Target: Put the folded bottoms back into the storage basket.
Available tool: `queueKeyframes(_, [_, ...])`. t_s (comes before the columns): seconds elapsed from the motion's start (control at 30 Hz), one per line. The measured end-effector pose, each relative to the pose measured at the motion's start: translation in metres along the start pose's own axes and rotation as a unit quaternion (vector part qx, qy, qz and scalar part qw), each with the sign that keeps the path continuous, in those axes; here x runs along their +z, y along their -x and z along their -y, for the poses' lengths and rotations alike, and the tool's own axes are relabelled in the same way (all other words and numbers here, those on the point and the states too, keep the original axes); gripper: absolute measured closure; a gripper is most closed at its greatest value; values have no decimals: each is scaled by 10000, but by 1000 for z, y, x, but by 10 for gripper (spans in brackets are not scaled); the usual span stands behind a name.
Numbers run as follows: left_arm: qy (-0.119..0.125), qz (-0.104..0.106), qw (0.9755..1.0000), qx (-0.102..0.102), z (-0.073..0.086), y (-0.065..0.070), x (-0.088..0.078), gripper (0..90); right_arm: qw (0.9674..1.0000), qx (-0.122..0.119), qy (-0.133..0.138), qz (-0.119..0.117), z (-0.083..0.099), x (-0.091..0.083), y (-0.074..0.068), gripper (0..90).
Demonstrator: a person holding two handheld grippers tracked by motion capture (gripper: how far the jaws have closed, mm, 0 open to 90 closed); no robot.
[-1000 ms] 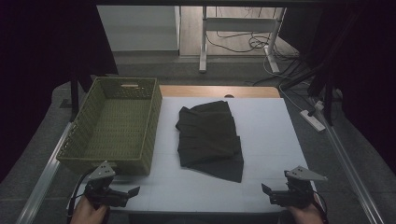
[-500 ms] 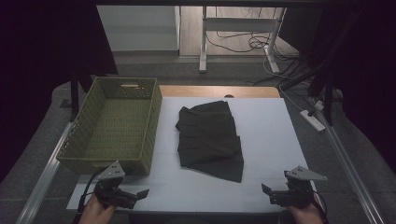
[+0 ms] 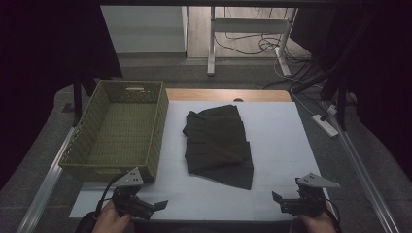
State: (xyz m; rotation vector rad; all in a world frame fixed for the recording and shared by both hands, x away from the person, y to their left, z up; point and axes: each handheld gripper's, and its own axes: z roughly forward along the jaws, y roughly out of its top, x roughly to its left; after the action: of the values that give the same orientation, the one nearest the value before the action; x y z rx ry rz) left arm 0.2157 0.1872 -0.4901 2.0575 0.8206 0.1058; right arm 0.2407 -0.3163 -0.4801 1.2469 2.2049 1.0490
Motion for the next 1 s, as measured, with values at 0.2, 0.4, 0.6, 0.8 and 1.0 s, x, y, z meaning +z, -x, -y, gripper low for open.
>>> queueKeyframes(0.2, [8,57,10000,42,-5,4,9,0,10000,-2,-5,2,0,0,0,0])
queueKeyframes(0.4, [-28,144,9998,166,-12,9,22,1,10000,-9,-8,5,0,0,0,0])
queueKeyframes(0.6, [-104,185,9991,360,-23,15,37,1,10000,-22,-15,3,0,0,-1,0])
queueKeyframes(0.8, [-206,214,9987,409,-36,14,54,3,10000,-29,-22,-2,0,0,-1,0])
queueKeyframes(1.0, [-267,176,9984,460,-49,10,71,1,10000,-45,-25,-12,0,0,-1,0])
